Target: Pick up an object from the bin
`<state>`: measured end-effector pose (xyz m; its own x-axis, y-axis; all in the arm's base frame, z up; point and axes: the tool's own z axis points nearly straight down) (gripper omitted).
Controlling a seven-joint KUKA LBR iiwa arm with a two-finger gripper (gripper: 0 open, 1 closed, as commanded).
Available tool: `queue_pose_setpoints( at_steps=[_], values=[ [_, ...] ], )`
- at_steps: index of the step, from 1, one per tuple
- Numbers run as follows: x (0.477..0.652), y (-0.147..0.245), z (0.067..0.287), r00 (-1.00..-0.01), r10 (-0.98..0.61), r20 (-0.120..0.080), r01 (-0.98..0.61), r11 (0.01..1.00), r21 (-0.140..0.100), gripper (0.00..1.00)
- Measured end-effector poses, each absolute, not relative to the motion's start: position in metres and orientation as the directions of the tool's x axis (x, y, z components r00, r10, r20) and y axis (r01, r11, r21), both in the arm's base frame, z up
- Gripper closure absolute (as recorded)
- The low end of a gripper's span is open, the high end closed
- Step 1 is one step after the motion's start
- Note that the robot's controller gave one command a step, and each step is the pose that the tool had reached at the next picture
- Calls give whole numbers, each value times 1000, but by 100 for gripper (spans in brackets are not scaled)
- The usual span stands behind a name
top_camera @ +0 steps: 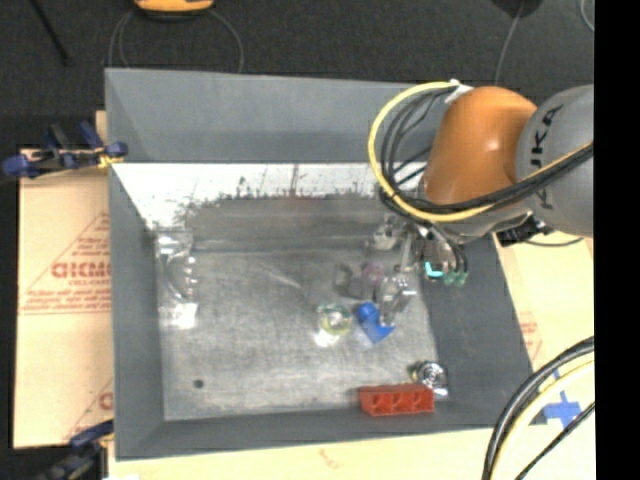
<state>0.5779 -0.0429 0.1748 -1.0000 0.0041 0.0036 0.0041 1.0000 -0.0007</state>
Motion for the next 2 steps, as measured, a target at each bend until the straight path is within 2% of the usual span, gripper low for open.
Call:
queue_pose_setpoints(
  at_steps=[1,2],
  values=[
    [592,-52,74,-935,-355,-7,-355,935,-1,0],
    [594,-53,76,-935,-355,-14,-355,935,-6,100]
  ],
)
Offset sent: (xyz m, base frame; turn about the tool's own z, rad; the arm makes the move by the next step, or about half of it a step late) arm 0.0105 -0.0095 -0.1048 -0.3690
